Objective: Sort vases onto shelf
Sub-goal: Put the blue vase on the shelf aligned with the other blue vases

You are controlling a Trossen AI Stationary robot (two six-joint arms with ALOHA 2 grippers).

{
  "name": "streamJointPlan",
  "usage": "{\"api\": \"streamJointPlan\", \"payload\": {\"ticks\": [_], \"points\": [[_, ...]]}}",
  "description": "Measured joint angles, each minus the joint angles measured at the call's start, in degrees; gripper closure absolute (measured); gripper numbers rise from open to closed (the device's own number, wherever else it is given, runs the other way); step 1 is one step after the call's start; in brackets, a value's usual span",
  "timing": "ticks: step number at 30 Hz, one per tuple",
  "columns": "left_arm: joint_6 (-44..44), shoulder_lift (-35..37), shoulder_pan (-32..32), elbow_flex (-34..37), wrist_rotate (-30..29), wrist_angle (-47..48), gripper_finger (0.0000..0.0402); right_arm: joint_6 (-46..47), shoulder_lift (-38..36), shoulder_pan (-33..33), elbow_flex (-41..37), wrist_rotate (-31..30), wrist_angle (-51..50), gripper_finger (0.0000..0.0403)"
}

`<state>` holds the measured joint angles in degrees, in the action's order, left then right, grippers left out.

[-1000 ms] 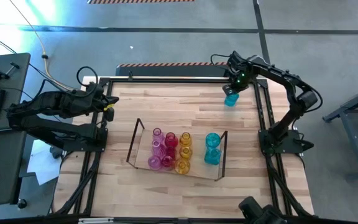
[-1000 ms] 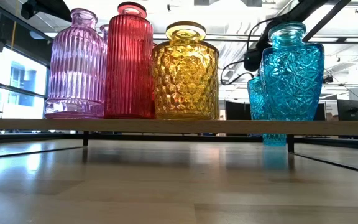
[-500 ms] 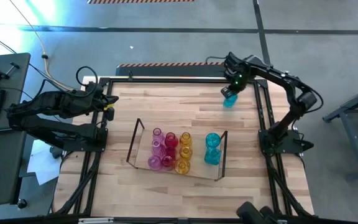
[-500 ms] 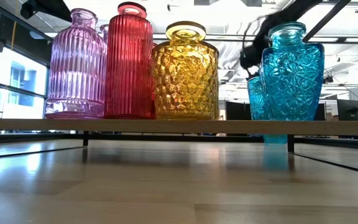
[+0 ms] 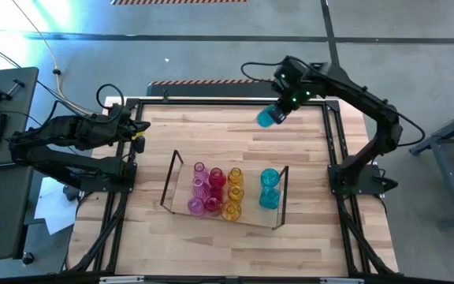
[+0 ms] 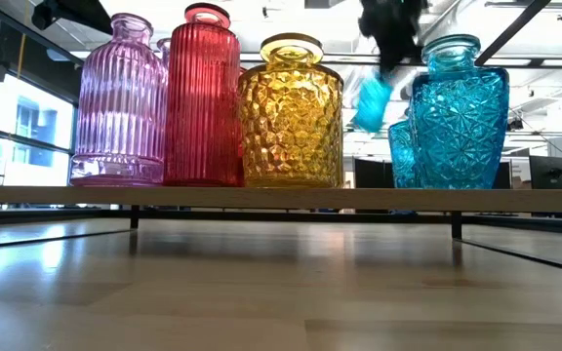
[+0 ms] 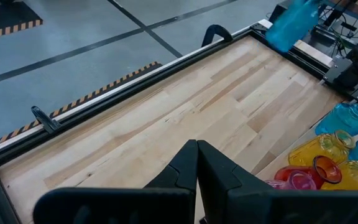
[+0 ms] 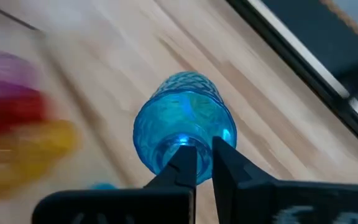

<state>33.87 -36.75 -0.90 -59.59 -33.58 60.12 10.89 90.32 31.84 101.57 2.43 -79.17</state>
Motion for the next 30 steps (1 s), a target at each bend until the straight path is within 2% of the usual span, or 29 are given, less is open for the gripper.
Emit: {"api": "streamJointPlan", "payload": {"ticks": [4,8,15,26,30], "points": [[-1.0,0.0,0.0,0.0,-0.1,0.0,0.0401,6.3,0.0,-8.5,8.9,-0.2,-1.2,0.0402],[-2.2,0.0,0.0,0.0,-0.1,0.0,0.0401,14.7,-0.1,-17.9,14.1,-5.1,1.0,0.0402],[-5.1,0.0,0.0,0.0,-0.1,0.0,0.0401,29.9,1.2,-33.7,14.5,-13.3,1.3,0.0402],[-8.5,0.0,0.0,0.0,0.5,0.0,0.0401,51.0,10.7,-51.9,14.4,-13.1,4.7,0.0402],[-10.0,0.0,0.0,0.0,1.4,0.0,0.0401,58.9,11.3,-56.8,14.4,-15.6,3.3,0.0402]]}}
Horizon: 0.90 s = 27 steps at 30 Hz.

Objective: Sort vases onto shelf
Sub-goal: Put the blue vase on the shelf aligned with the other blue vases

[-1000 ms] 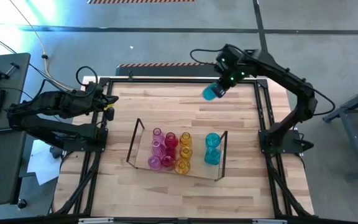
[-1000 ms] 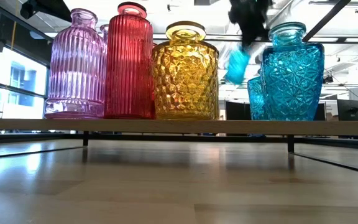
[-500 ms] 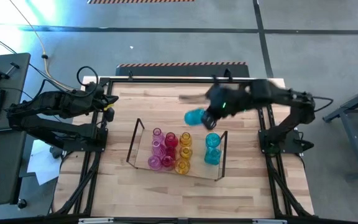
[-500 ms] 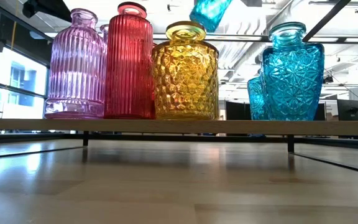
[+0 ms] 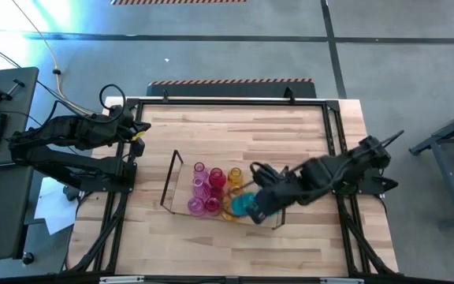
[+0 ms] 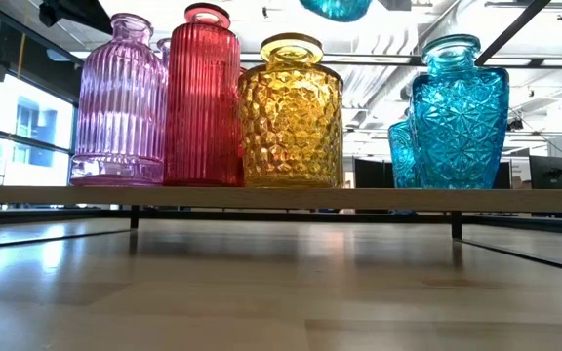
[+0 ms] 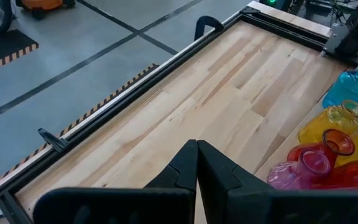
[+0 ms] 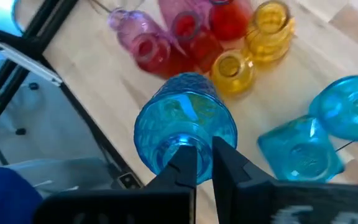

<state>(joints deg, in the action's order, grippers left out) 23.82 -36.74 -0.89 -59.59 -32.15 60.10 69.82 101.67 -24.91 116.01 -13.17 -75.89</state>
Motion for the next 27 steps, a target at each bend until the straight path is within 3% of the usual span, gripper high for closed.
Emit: {"api": "streamJointPlan", "payload": {"ticks": [8,15,27], "points": [[-0.1,0.0,0.0,0.0,1.6,0.0,0.0401,5.4,0.4,-7.9,0.0,0.3,-0.3,0.0402],[0.0,0.0,0.0,0.0,1.6,0.0,0.0401,13.7,1.0,-10.4,0.0,1.6,-10.1,0.0402],[0.5,0.0,0.0,0.0,1.6,0.0,0.0401,9.2,5.2,-9.2,0.0,5.7,-8.7,0.0402]]}}
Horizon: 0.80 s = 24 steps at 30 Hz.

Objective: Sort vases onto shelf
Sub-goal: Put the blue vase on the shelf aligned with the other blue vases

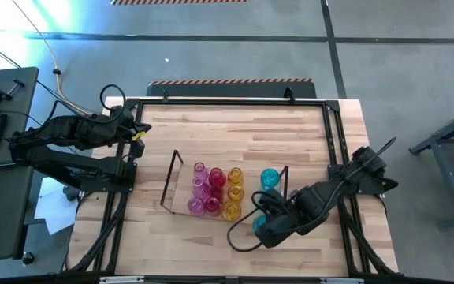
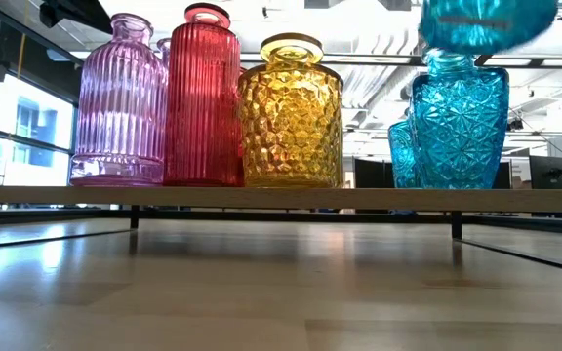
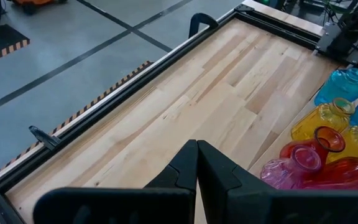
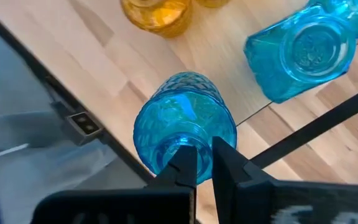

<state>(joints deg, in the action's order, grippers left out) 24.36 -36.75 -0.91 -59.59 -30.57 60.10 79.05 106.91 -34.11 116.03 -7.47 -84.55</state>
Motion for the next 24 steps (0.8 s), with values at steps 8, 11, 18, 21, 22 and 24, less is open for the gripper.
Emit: {"api": "streamJointPlan", "payload": {"ticks": [8,11,18,21,22,24], "points": [[0.0,0.0,0.0,0.0,0.0,0.0,0.0401,-0.6,2.2,1.3,0.0,-1.1,-0.5,0.0402],[0.0,0.0,0.0,0.0,0.0,0.0,0.0401,-1.8,3.1,2.0,0.0,0.1,-0.5,0.0402],[0.0,0.0,0.0,0.0,0.0,0.0,0.0401,-4.7,5.0,3.4,0.0,2.4,-0.6,0.0402],[-0.1,0.0,0.0,0.0,0.0,0.0,0.0401,-5.5,5.6,3.8,0.0,2.4,-1.0,0.0402],[-0.2,0.0,0.0,0.0,0.0,0.0,0.0401,-5.6,5.6,4.0,-0.3,2.5,-1.0,0.0402],[-0.5,0.0,0.0,0.0,0.0,0.0,0.0401,-5.7,5.6,4.3,-1.4,2.8,-0.7,0.0402]]}}
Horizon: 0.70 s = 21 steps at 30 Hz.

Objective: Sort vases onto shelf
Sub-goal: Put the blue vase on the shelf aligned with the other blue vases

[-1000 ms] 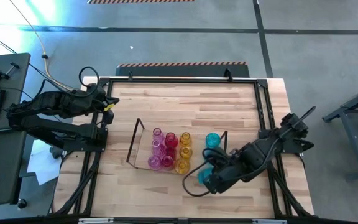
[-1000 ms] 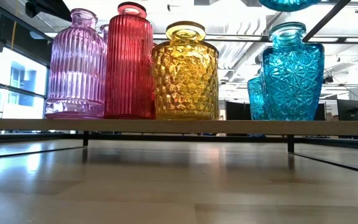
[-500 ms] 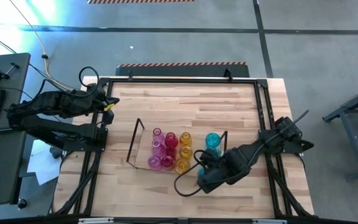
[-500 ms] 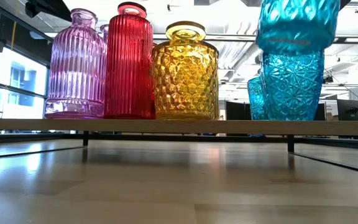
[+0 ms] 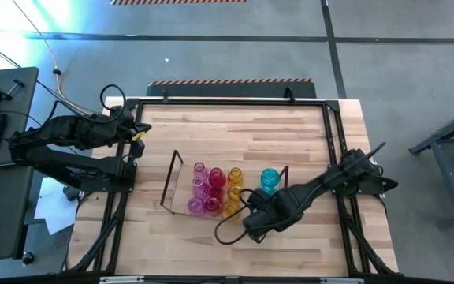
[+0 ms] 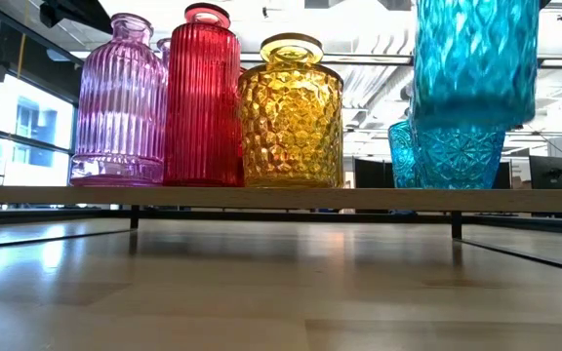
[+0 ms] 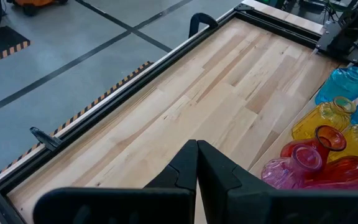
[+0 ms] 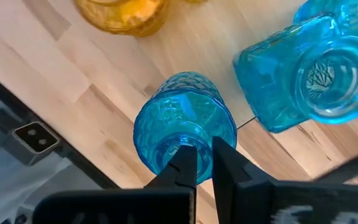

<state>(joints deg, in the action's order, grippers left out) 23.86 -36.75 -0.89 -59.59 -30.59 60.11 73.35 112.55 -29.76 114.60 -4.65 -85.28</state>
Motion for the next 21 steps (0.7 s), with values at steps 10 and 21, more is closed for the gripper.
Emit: {"api": "streamJointPlan", "payload": {"ticks": [10,21], "points": [[0.0,0.0,0.0,0.0,0.1,0.0,0.0401,-1.5,0.1,1.4,-4.6,1.8,3.5,0.0402],[-0.1,0.0,0.0,0.0,0.7,0.0,0.0401,-3.3,0.1,3.0,-8.6,3.0,7.5,0.0402]]}}
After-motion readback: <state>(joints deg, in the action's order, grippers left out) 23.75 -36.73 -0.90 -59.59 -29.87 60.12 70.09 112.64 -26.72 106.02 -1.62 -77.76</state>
